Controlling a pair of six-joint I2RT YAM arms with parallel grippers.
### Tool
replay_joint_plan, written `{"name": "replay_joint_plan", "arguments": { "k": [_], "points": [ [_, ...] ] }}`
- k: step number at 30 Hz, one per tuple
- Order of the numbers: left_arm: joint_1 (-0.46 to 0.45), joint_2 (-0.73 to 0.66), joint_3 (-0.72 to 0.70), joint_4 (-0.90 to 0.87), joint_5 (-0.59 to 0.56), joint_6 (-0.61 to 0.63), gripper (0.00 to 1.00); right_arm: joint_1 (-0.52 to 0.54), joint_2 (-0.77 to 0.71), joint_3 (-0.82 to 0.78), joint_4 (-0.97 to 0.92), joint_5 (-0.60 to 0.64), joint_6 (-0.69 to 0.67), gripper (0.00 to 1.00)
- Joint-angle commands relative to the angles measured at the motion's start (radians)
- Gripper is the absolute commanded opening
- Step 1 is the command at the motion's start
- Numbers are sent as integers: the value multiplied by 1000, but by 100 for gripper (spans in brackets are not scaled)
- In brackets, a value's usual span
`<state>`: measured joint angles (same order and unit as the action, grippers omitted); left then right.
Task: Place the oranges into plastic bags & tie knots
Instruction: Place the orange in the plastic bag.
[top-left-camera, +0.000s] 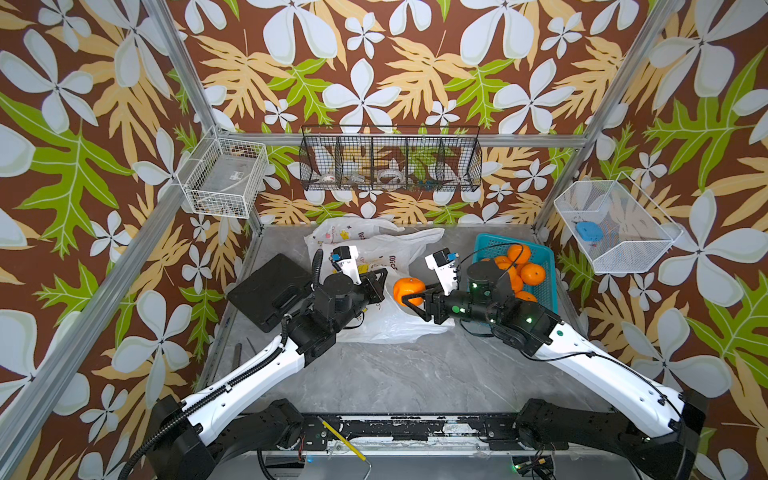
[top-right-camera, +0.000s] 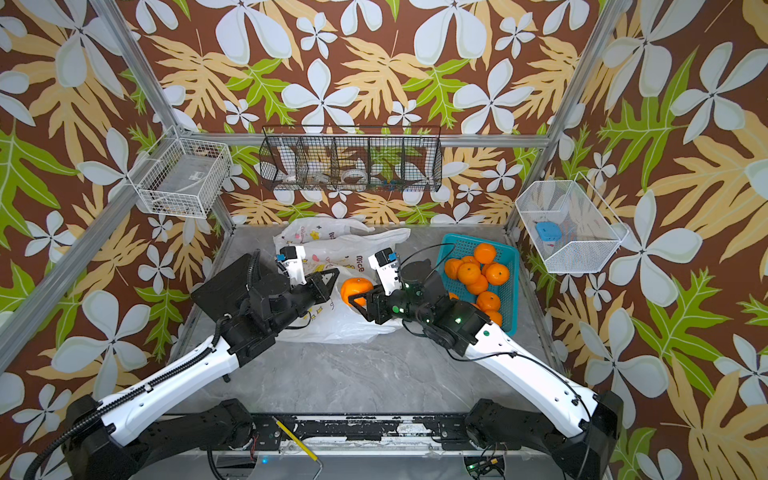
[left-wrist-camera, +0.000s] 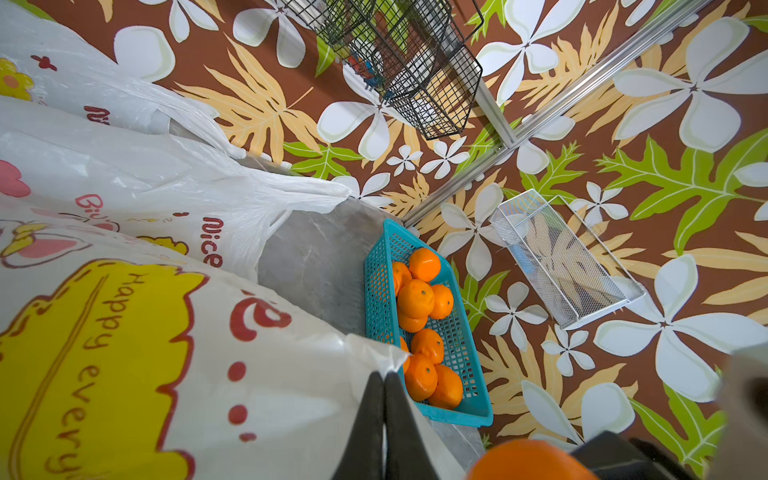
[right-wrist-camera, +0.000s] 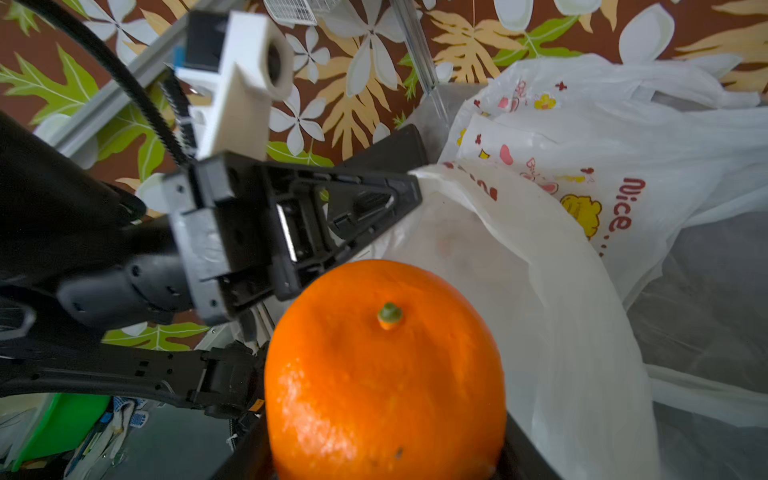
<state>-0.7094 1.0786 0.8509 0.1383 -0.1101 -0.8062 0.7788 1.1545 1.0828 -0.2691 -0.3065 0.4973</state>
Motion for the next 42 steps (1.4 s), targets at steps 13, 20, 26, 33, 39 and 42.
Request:
{"name": "replay_joint_plan", "arguments": {
  "k": [13,20,26,33,39,42],
  "points": [
    [2,-4,-15,102,147,-14,0,-36,124,-78,153,65,-1,61],
    [2,12,-81,304,221,-193,0,-51,216,2,182,32,-40,74],
    [2,7,-109,289,132,-208,0,-70,211,9,121,49,-60,86],
    [3,8,-101,244,54,-189,0,-75,98,19,-3,86,-86,86],
    [5,6,-88,175,17,-120,0,-111,-31,50,-102,109,-100,85],
    [6,-2,-93,143,-11,-104,0,-171,-87,75,-156,126,-130,87]
  ]
}}
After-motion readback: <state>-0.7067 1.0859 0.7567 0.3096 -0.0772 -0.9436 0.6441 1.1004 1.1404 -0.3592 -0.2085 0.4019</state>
